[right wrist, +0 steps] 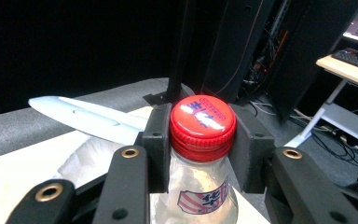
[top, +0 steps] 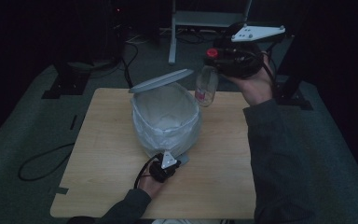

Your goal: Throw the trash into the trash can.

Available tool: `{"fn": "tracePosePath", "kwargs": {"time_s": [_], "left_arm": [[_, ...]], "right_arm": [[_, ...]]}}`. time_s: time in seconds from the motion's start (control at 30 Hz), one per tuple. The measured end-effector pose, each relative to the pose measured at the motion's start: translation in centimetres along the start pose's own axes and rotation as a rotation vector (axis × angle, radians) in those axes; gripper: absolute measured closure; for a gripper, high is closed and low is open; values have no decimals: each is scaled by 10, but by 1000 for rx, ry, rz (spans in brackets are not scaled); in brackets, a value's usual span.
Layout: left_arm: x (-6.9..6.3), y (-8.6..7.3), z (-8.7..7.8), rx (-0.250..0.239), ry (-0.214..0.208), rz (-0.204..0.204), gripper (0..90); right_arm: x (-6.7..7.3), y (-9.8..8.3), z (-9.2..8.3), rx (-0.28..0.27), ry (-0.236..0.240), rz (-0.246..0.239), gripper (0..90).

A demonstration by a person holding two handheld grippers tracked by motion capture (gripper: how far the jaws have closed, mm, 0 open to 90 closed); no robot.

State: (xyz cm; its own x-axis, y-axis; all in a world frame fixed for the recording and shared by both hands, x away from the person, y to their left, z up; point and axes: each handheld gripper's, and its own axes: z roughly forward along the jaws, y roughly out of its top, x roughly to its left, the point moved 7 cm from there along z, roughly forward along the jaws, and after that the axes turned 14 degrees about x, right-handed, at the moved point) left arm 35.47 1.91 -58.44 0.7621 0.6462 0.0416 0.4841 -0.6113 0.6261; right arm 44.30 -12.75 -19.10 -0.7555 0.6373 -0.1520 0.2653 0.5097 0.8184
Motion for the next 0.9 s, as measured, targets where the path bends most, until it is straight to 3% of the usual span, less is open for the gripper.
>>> {"fn": "tracePosePath", "kwargs": {"time_s": [0.9], "left_arm": [[0, 0, 0, 1, -1, 0, 900]], "right_arm": [[30, 28, 11, -28, 61, -56, 623]]}}
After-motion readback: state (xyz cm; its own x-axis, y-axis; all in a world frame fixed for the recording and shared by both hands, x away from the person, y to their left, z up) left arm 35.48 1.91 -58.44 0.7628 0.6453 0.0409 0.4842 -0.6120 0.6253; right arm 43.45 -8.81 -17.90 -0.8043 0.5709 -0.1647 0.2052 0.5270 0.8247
